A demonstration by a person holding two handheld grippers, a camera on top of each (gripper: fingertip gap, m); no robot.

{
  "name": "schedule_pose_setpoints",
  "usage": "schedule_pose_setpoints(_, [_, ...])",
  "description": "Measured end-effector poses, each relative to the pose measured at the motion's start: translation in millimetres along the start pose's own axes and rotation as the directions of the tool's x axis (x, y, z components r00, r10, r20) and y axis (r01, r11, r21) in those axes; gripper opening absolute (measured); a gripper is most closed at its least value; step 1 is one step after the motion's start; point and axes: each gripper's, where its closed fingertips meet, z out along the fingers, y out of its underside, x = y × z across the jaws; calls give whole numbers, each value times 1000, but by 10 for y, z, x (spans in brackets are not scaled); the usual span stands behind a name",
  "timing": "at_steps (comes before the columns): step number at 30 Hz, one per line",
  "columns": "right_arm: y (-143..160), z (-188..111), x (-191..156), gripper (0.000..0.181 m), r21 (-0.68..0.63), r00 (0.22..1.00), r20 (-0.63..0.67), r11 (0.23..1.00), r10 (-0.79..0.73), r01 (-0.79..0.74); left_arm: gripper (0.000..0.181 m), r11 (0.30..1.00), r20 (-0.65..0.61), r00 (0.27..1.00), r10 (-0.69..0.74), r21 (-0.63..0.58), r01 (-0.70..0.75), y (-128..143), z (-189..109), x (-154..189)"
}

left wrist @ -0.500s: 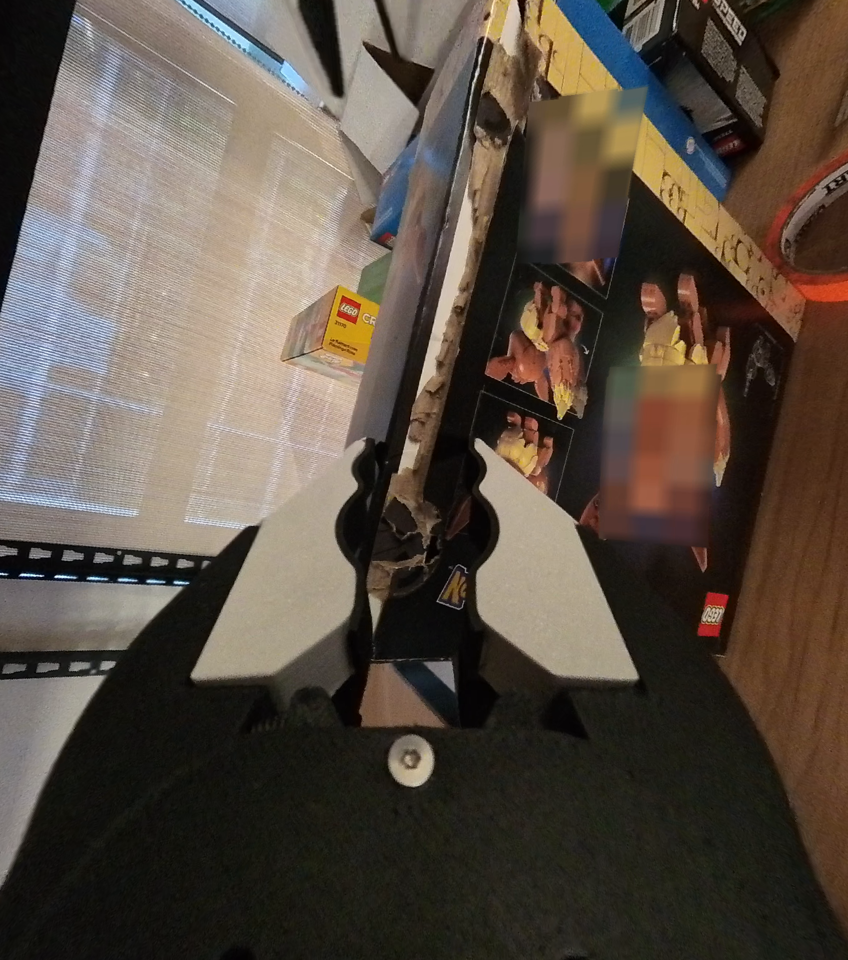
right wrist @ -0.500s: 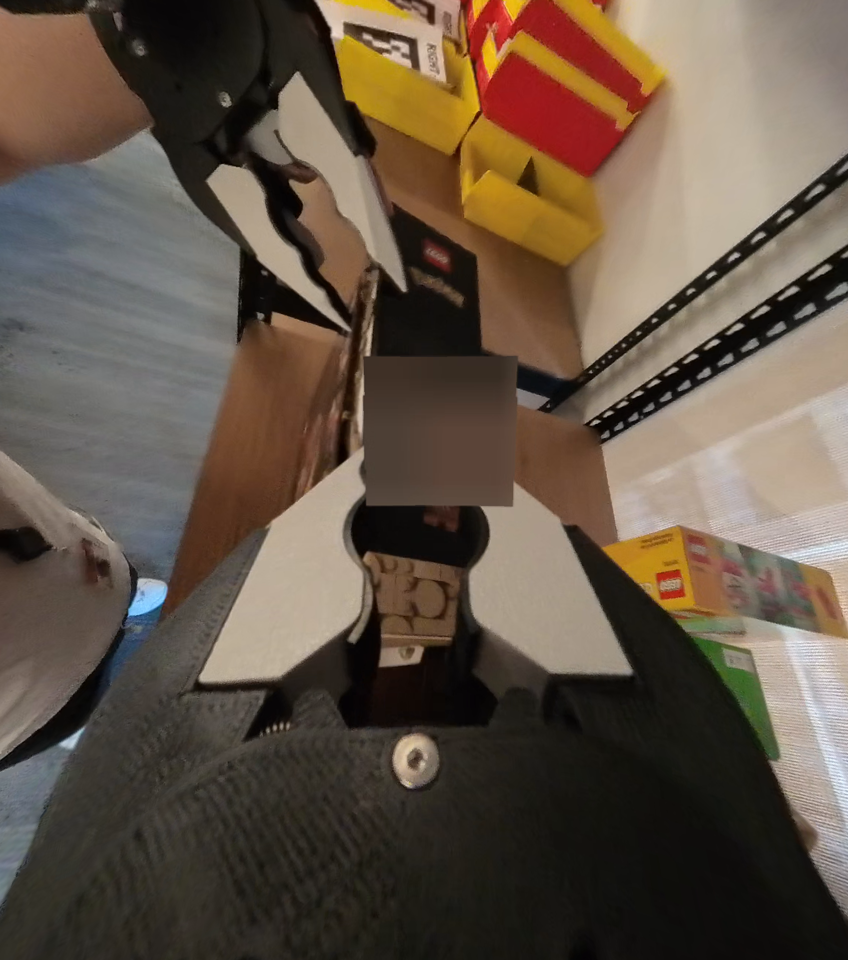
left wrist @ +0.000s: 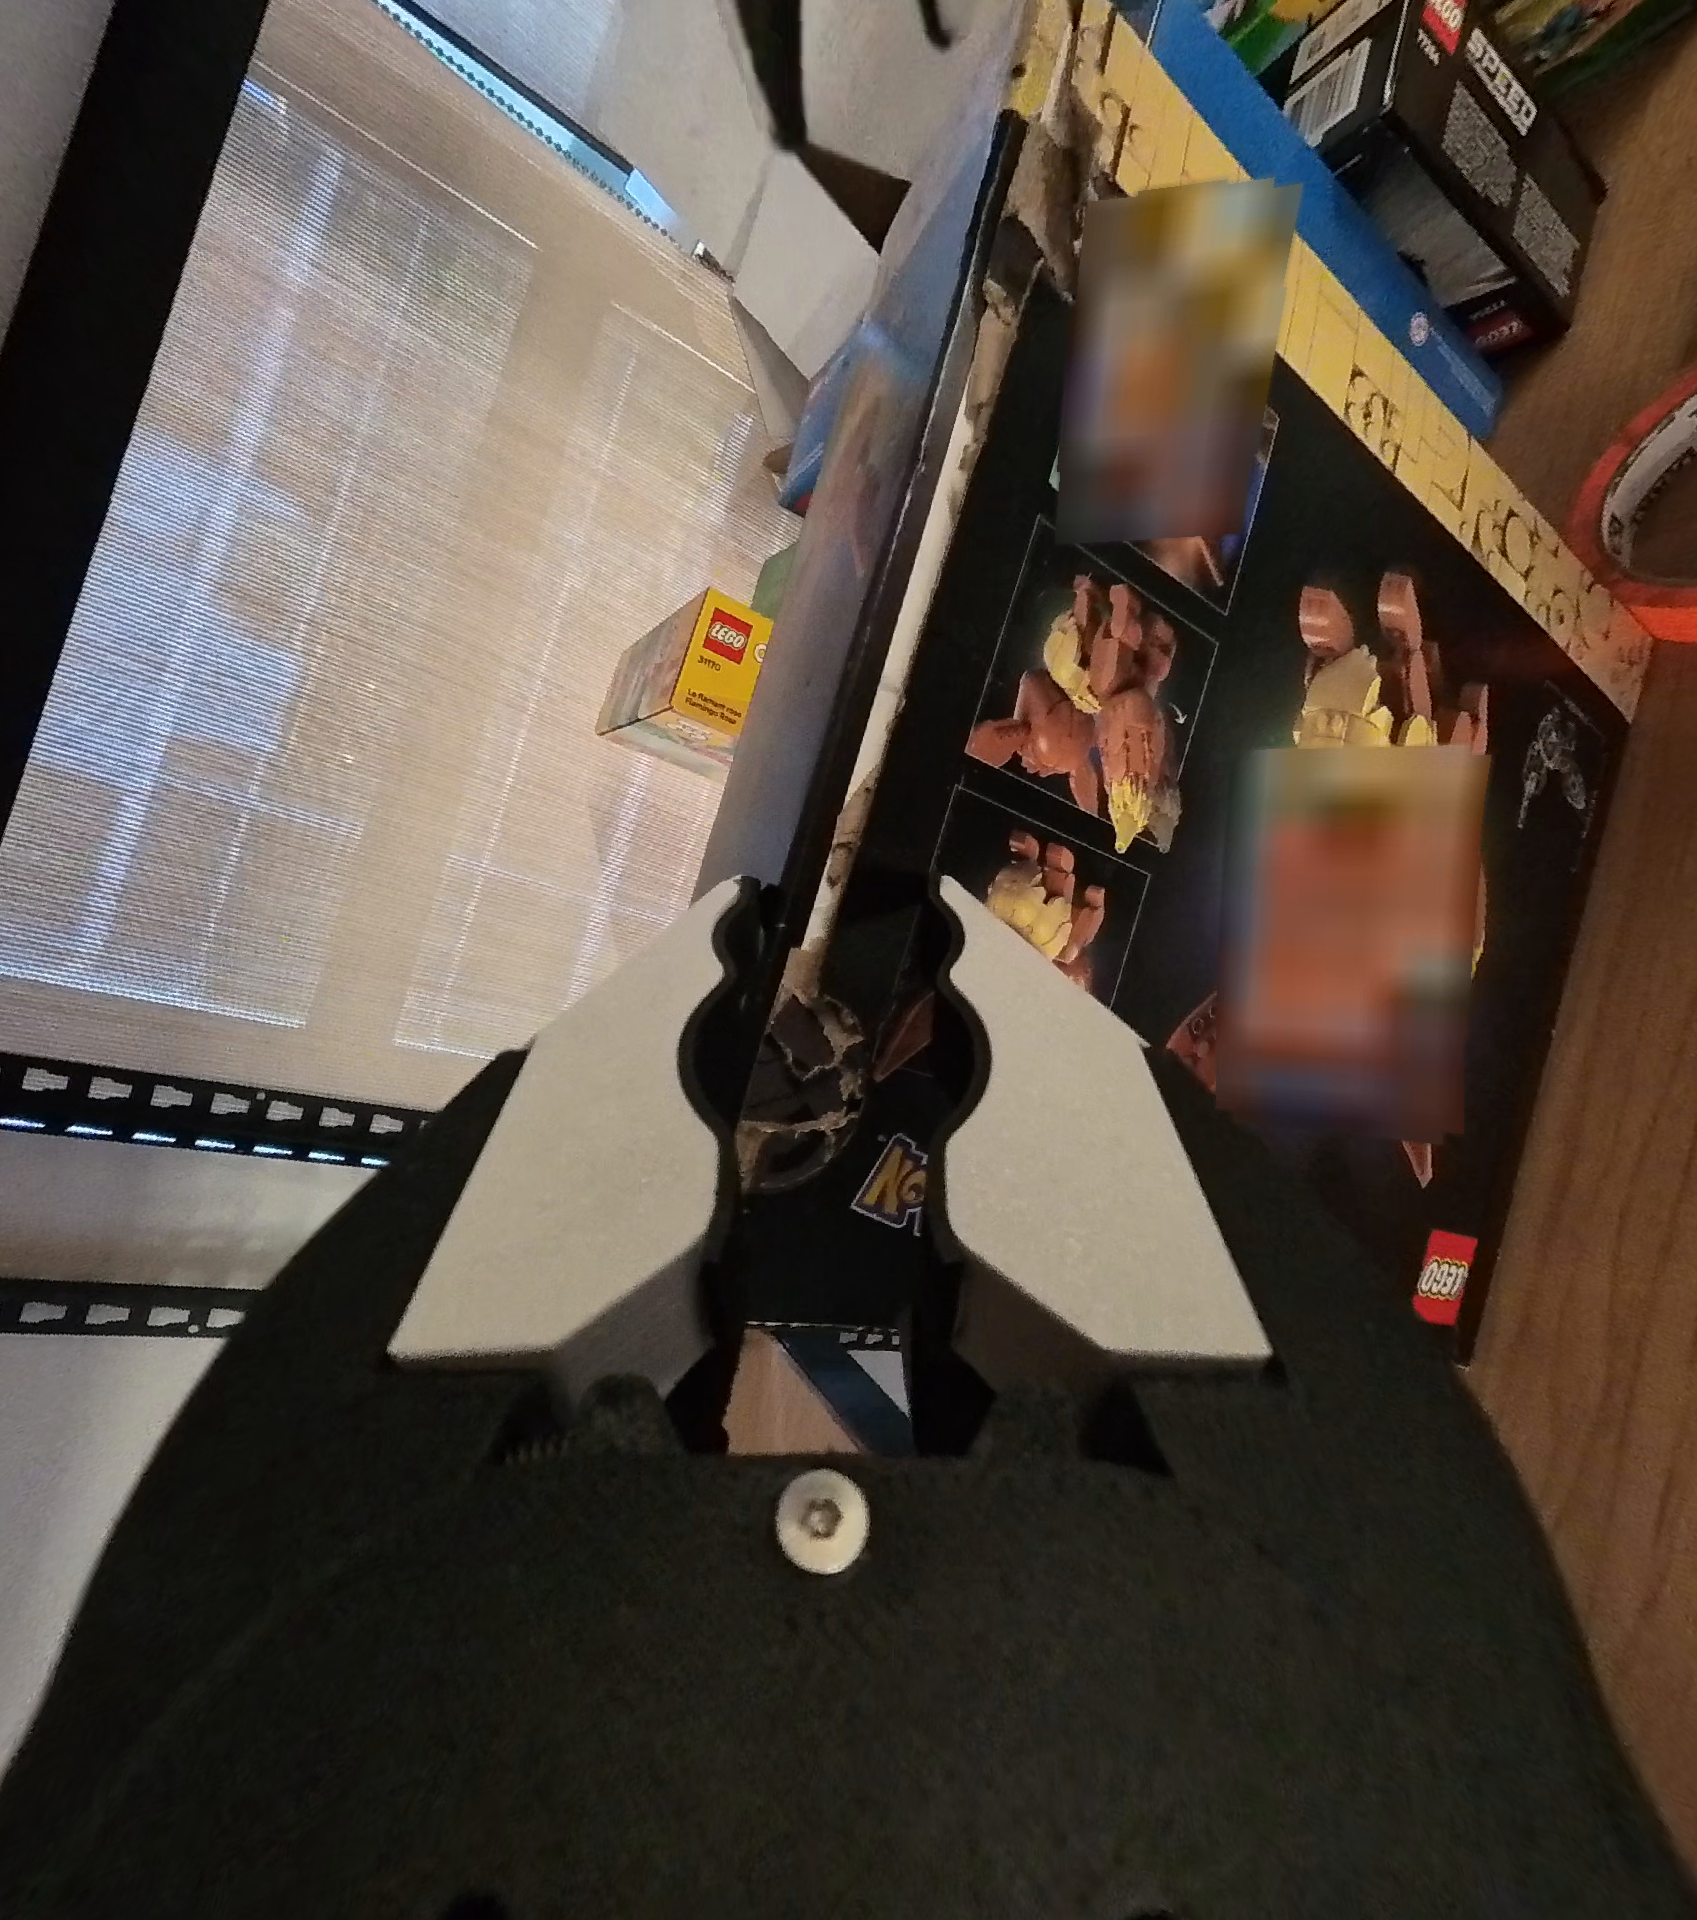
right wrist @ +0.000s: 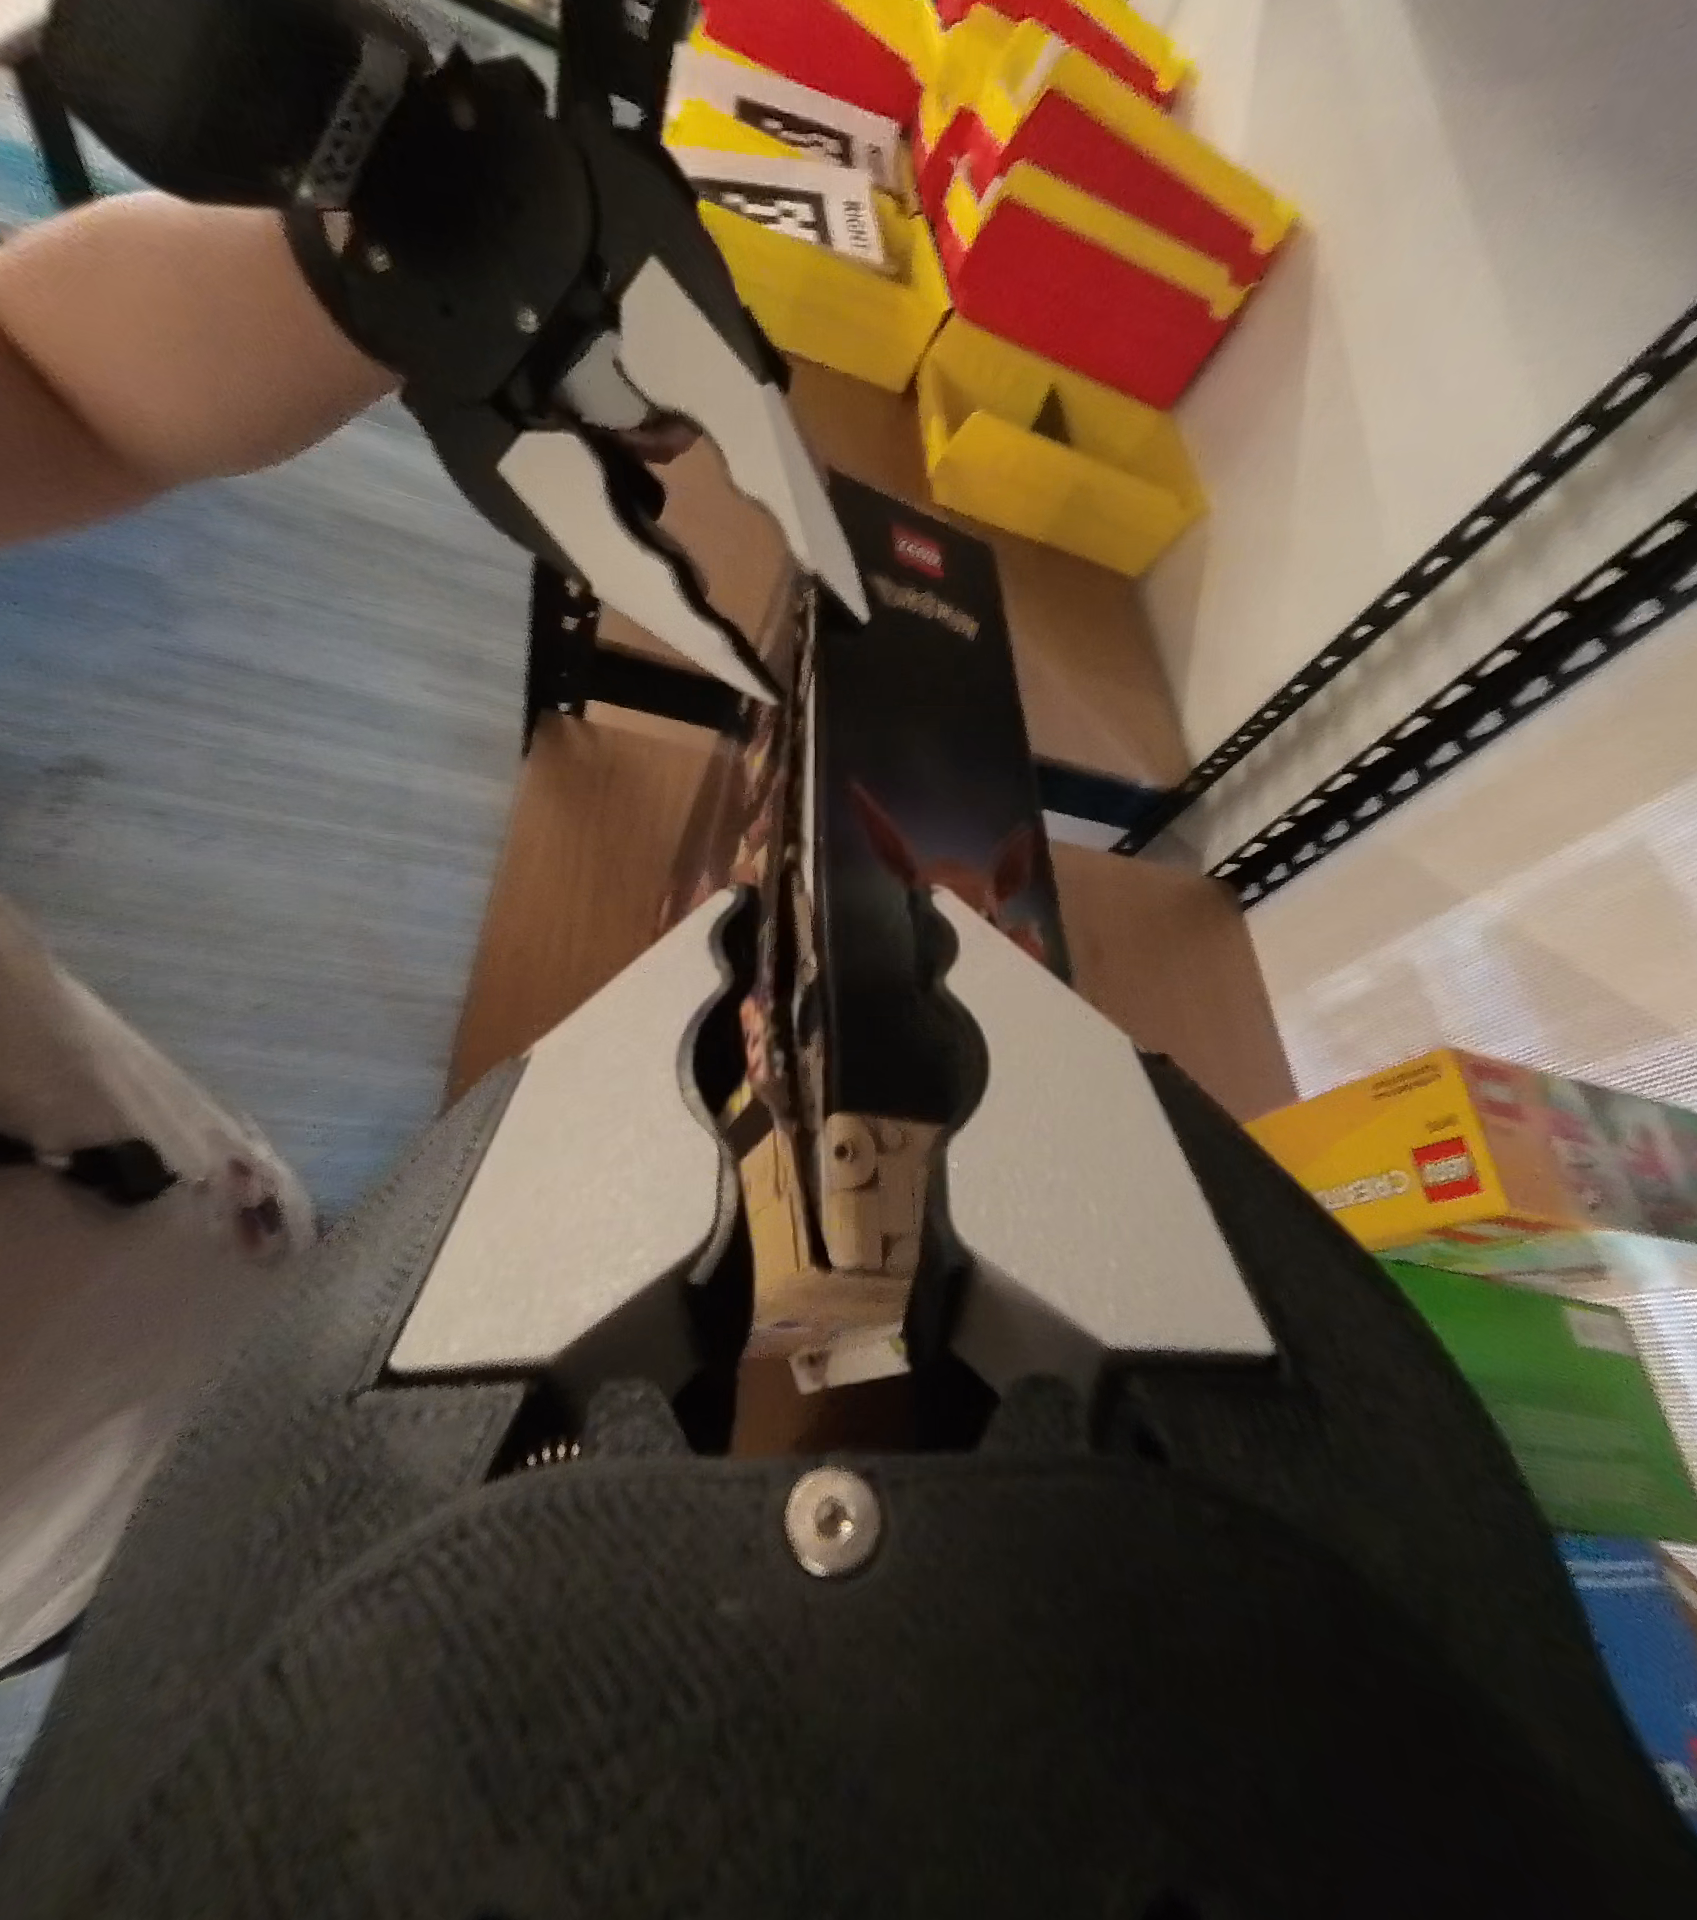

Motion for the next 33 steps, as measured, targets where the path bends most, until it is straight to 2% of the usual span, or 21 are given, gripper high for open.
schedule_pose_setpoints(2, [-11,130,-192,32,-30,997,40,997,-71,72,29,1000,8,1000,-3,0,3,0,4,-1])
schedule_pose_setpoints(4, [65,296,-267,57,-109,988,6,982,-157,157,29,1000,16,1000,-8,7,8,-1,0,2])
schedule_pose_setpoints(5, [104,359,-255,59,-147,977,-25,967,-211,206,28,1000,19,1000,-14,14,14,-2,-4,5])
schedule_pose_setpoints(8, [178,458,-104,53,-230,935,-138,929,-326,290,28,999,23,999,-35,32,34,-6,-11,9])
schedule_pose_setpoints(10, [203,513,-164,40,-231,918,-138,913,-373,336,28,999,29,999,-35,34,34,-7,-11,10])
schedule_pose_setpoints(11, [234,531,-171,41,-253,899,-156,896,-409,364,28,999,34,999,-33,32,32,-5,-8,9])
schedule_pose_setpoints(14, [291,545,-126,33,-319,807,-251,833,-534,452,27,999,54,998,-32,29,31,0,9,10])
schedule_pose_setpoints(19, [313,563,-111,28,-318,767,-324,827,-554,464,25,992,83,992,-94,89,86,2,10,20])
schedule_pose_setpoints(22, [327,559,-93,31,-336,759,-331,821,-561,461,22,996,121,992,-34,81,24,-21,-41,-5])
schedule_pose_setpoints(24, [333,562,-77,32,-324,767,-331,830,-550,455,36,993,192,981,-40,119,18,-95,-182,-95])
schedule_pose_setpoints(25, [331,560,-82,32,-317,770,-329,832,-547,456,44,990,189,979,-77,130,53,-99,-252,-113])
schedule_pose_setpoints(27, [327,561,-95,32,-317,769,-327,831,-549,458,61,984,172,972,-158,104,142,-4,-329,-145])
schedule_pose_setpoints(28, [324,562,-103,32,-318,767,-326,828,-553,462,61,985,178,970,-167,74,156,73,-333,-158])
schedule_pose_setpoints(32, [329,561,-105,33,-308,772,-318,830,-550,465,43,994,198,976,-93,-43,104,291,-204,-93])
schedule_pose_setpoints(33, [343,561,-92,34,-311,770,-318,828,-553,467,45,993,199,976,-85,-63,99,320,-179,-73])
